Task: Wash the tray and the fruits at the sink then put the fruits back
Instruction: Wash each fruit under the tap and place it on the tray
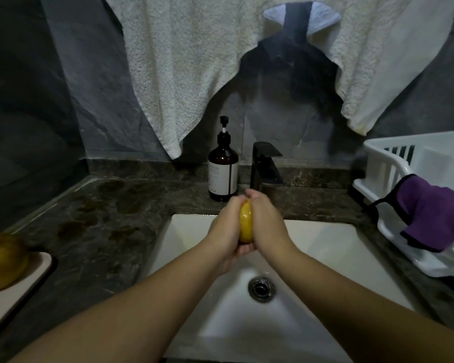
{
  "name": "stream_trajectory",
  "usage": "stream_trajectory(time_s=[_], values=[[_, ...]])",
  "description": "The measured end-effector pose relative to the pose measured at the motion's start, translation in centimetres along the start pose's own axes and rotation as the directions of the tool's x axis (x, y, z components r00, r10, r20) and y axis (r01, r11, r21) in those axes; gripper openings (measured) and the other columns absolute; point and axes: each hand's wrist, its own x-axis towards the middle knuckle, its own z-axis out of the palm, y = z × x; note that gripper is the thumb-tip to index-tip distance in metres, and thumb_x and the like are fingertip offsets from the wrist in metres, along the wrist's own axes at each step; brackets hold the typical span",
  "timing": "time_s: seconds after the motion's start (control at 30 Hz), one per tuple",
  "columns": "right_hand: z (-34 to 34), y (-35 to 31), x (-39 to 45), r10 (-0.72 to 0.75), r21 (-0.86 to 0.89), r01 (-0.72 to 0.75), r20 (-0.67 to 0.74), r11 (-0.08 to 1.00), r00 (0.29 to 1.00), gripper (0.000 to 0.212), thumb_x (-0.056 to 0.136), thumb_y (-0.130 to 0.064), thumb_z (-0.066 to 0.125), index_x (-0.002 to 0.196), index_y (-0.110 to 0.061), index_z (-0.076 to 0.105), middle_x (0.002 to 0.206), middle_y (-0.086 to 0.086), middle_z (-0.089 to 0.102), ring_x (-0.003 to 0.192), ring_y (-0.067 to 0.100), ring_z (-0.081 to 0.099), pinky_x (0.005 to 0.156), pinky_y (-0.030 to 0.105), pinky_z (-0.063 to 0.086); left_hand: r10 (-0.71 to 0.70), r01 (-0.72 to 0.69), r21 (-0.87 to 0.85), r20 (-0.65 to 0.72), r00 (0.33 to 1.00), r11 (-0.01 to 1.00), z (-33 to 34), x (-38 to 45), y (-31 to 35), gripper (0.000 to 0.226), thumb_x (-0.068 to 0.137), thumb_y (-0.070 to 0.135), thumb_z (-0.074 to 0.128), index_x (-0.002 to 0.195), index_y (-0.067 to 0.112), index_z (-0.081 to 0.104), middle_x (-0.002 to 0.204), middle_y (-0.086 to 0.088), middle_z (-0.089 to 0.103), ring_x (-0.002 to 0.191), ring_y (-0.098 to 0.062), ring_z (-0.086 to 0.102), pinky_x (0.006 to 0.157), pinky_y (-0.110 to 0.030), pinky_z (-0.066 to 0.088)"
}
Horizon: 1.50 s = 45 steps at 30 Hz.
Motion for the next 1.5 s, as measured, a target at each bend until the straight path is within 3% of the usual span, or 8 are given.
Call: stream_trajectory(time_s=[0.17, 0.27, 0.33, 0.47, 0.9, 1.2, 1.37, 1.5], values=[[-0.7, -0.6, 0.3, 0.005, 0.044, -0.006, 0.023, 0.999, 1.0, 0.031, 0.097, -0.041, 0.043, 0.106, -0.047, 0.072, 0.12, -0.015, 0.066, 0.114, 0.009, 0.061, 0.1, 0.038, 0.049, -0.007, 0.008, 0.066, -0.014, 1.0, 0.998, 0.1, 0.1, -0.5, 0.034, 0.101, 0.055, 0.052, 0.11, 0.027, 0.069, 0.097, -0.001, 0.079, 0.086, -0.015, 0.078, 0.059, -0.029, 0.06], [-0.2, -0.2, -0.3, 0.019, -0.004, -0.019, -0.009, 1.0, 1.0, 0.04, 0.091, -0.048, 0.036, 0.118, -0.044, 0.066, 0.125, -0.012, 0.061, 0.118, 0.012, 0.058, 0.104, 0.04, 0.048, -0.101, 0.107, -0.185, 0.041, 0.994, 0.977, 0.6, 0.6, -1.3, 0.036, 0.098, 0.044, 0.056, 0.124, 0.022, 0.068, 0.123, -0.012, 0.073, 0.114, -0.027, 0.07, 0.082, -0.039, 0.062], [0.1, -0.2, -0.6, -0.089, -0.125, 0.088, -0.003, 0.988, 0.996, 0.044, 0.091, -0.043, 0.034, 0.117, -0.043, 0.069, 0.124, -0.019, 0.061, 0.118, 0.006, 0.056, 0.1, 0.032, 0.046, 0.025, -0.012, 0.164, -0.079, 0.997, 0.986, 0.7, -0.6, -2.4, 0.044, 0.097, 0.022, 0.049, 0.137, 0.01, 0.06, 0.135, -0.019, 0.064, 0.129, -0.035, 0.06, 0.102, -0.043, 0.055], [-0.8, -0.6, 0.3, 0.068, 0.108, -0.067, -0.004, 0.992, 0.998, 0.029, 0.101, -0.039, 0.041, 0.108, -0.044, 0.069, 0.117, -0.012, 0.066, 0.112, 0.014, 0.061, 0.098, 0.041, 0.052, -0.011, 0.014, 0.066, -0.04, 0.999, 0.998, 1.2, 0.9, -0.7, 0.04, 0.097, 0.056, 0.056, 0.122, 0.026, 0.068, 0.113, -0.01, 0.074, 0.097, -0.024, 0.075, 0.062, -0.033, 0.061], [-0.1, -0.9, -1.3, -0.194, -0.203, 0.197, 0.035, 0.959, 0.98, 0.043, 0.092, -0.046, 0.032, 0.112, -0.043, 0.07, 0.119, -0.02, 0.065, 0.112, 0.001, 0.059, 0.094, 0.032, 0.05, 0.175, -0.145, 0.196, -0.145, 0.974, 0.97, 1.0, 2.1, -2.8, 0.029, 0.102, 0.033, 0.043, 0.117, 0.025, 0.065, 0.112, -0.006, 0.073, 0.093, -0.016, 0.074, 0.073, -0.029, 0.061], [-0.1, -1.0, -1.0, 0.309, 0.047, -0.32, 0.166, 0.946, 0.937, 0.048, 0.097, -0.071, 0.039, 0.135, -0.041, 0.039, 0.116, 0.003, 0.063, 0.097, 0.025, 0.07, 0.072, 0.038, 0.061, 0.495, -0.444, 0.358, -0.062, 0.867, 0.821, -1.1, 3.1, -1.3, 0.03, 0.11, 0.052, 0.03, 0.104, 0.043, 0.058, 0.109, -0.002, 0.067, 0.094, -0.012, 0.066, 0.064, -0.029, 0.057], [-1.6, 0.1, -1.0, 0.025, -0.526, 0.063, 0.158, 0.848, 0.987, 0.058, 0.094, -0.078, 0.029, 0.141, -0.043, 0.033, 0.102, -0.004, 0.061, 0.092, 0.022, 0.064, 0.08, 0.038, 0.05, -0.002, 0.005, 0.171, -0.017, 1.0, 0.985, -1.3, 1.6, -0.1, 0.05, 0.099, 0.074, 0.04, 0.121, 0.033, 0.06, 0.113, -0.014, 0.072, 0.083, -0.026, 0.078, 0.054, -0.031, 0.058], [-1.0, -0.6, -0.6, 0.226, -0.202, -0.191, 0.17, 0.961, 0.959, 0.052, 0.096, -0.074, 0.031, 0.135, -0.04, 0.042, 0.104, 0.006, 0.065, 0.081, 0.02, 0.065, 0.06, 0.03, 0.052, 0.324, -0.287, 0.403, -0.025, 0.946, 0.869, -2.0, 2.6, -0.3, 0.031, 0.103, 0.064, 0.04, 0.111, 0.039, 0.056, 0.112, -0.005, 0.066, 0.095, -0.023, 0.07, 0.067, -0.043, 0.064]])
